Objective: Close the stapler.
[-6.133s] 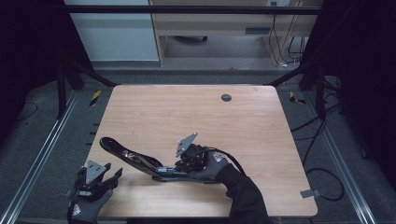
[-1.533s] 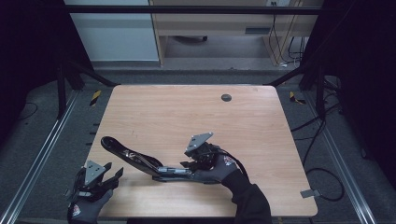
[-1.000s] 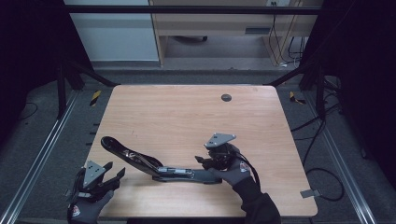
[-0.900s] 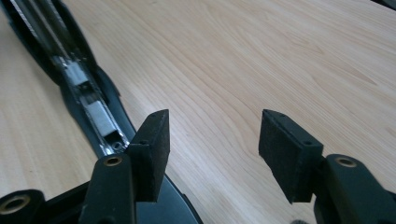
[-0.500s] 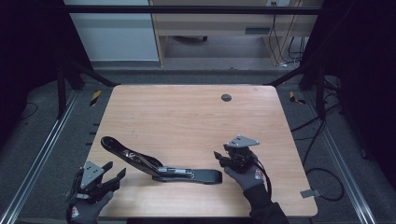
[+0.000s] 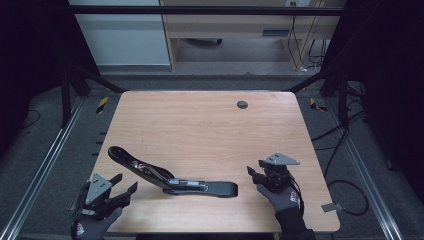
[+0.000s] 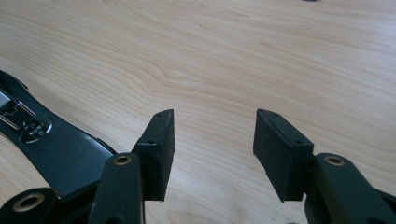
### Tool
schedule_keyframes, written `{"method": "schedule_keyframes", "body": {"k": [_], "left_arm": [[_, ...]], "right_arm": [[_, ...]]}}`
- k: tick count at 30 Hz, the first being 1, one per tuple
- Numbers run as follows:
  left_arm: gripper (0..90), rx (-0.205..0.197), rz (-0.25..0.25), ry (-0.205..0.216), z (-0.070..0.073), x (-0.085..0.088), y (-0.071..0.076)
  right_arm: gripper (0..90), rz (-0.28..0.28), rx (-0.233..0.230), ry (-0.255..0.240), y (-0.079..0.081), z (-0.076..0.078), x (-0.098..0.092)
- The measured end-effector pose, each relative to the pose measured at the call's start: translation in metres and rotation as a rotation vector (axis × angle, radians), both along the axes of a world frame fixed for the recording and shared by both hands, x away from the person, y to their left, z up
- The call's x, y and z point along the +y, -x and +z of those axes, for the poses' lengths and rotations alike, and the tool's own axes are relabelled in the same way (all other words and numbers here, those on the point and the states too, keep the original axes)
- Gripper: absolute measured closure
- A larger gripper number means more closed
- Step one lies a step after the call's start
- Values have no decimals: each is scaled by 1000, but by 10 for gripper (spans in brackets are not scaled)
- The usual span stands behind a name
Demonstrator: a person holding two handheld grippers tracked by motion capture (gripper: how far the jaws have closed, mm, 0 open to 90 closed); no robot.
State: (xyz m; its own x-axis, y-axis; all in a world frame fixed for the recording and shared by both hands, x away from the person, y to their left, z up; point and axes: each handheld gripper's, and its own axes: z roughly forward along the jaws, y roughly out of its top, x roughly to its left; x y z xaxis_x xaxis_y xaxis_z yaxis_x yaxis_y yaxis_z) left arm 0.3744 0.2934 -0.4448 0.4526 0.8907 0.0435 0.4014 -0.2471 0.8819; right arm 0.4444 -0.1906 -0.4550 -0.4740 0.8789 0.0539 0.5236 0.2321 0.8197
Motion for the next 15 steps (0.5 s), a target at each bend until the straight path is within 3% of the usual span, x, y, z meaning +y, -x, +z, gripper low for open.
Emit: {"method": "schedule_keyframes", "body": {"k": [8,15], "left_arm": [[352,-15,-15,2,6,-8,4],[344,-20,-8,18,10,-10,2]], "right_arm": [[496,-25,6,-3,14,-8,-14],[499,8,21,6,20,-12,-8]]}}
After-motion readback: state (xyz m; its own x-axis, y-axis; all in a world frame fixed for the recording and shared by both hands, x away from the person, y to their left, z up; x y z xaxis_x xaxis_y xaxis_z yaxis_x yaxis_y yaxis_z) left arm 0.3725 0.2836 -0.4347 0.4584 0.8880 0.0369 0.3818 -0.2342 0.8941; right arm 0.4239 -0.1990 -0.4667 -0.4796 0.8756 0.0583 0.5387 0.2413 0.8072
